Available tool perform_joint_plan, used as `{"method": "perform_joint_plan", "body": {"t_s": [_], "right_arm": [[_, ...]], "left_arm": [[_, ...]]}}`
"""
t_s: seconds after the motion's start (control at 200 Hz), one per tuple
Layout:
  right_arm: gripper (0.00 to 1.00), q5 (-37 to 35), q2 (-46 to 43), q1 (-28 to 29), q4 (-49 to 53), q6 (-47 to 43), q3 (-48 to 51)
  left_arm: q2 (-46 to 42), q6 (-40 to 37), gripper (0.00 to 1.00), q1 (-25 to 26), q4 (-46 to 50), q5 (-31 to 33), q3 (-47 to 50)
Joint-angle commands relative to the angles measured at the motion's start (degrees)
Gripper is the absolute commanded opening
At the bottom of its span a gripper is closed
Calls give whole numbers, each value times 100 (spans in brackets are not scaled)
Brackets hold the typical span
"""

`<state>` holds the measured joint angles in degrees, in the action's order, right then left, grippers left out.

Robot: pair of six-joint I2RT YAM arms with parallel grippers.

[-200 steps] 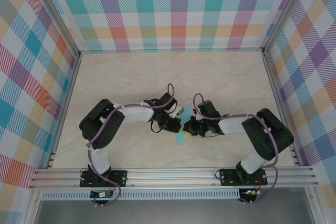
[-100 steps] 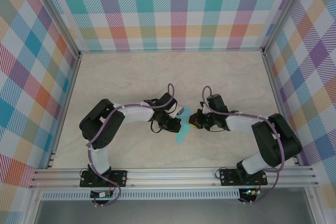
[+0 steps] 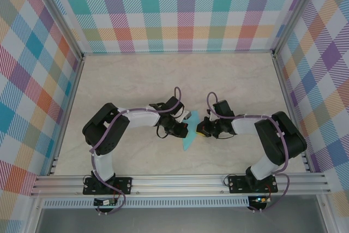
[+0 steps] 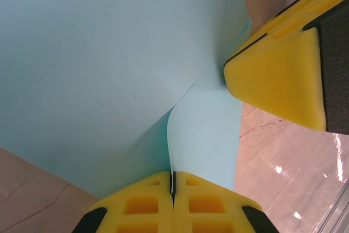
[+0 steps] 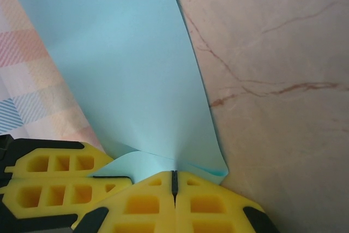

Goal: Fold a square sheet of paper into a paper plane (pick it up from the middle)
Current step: Third fold the triangle at the center of the table.

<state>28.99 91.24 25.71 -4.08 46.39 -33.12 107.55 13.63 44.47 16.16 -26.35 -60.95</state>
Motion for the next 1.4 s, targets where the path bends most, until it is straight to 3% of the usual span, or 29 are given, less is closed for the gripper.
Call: {"method": "perform_joint_plan", "body": {"t_s": [0.0,0.285,0.6,0.965,1.09,1.395], "right_arm": [[2,153,-335,-170,202,-126,-176],[1,537,-6,-320,-98,-104,-269],[1,6,512,-330,-7,-253,-114],[2,349,-392,-309,357,-309,-300],[2,672,-282,-148,-79,-124,-209],[1,496,335,-22,-246,-106,-78]], "left_arm": [[311,-149,3,25,395,346,258],[308,-132,3,31,370,350,267],[282,-167,3,18,423,385,284],[213,-194,3,26,511,493,228],[222,-192,4,25,551,499,162],[84,-126,10,30,537,497,118]]}}
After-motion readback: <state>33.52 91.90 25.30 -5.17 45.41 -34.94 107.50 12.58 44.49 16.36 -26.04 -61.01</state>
